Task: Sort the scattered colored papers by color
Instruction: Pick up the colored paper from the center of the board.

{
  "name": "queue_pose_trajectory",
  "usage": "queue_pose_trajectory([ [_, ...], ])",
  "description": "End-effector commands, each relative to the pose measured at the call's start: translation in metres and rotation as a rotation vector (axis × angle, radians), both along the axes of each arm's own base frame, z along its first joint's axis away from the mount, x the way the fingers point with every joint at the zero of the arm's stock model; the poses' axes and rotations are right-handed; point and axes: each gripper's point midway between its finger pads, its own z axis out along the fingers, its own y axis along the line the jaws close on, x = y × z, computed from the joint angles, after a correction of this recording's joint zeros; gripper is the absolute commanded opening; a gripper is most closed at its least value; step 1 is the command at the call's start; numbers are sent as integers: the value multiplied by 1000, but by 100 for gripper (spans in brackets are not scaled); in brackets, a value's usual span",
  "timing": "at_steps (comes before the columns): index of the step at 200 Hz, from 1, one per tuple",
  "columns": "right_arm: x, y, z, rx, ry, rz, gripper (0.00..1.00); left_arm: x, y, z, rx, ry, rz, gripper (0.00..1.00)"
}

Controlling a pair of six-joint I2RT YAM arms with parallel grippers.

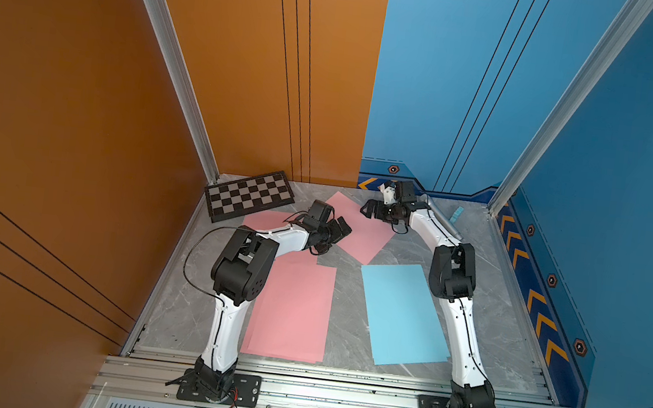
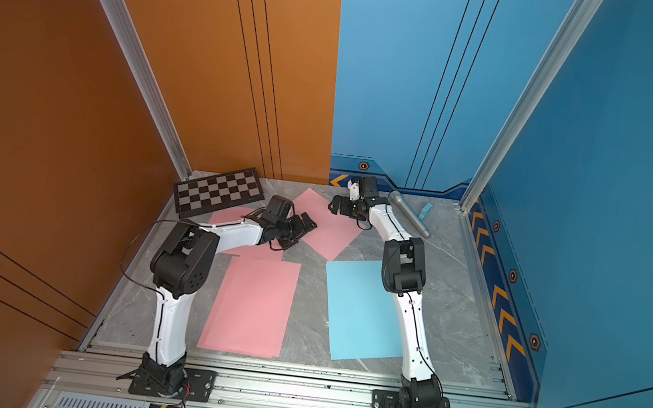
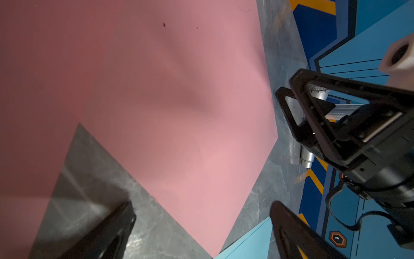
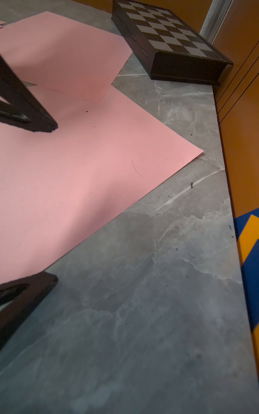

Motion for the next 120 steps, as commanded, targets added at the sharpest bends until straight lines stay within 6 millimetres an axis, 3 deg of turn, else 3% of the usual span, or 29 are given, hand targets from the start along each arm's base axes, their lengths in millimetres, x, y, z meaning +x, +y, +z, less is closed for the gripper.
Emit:
queue_pose_trajectory([
  [1, -15, 2, -17, 3, 93, 48, 100, -4, 7, -31, 11, 89, 22, 98],
  [56, -59, 8, -45, 52, 304, 143, 100, -3, 1, -40, -12, 109, 8, 98],
  [120, -84, -5, -27, 6, 318, 159, 100, 3, -5, -37, -35, 100, -26, 98],
])
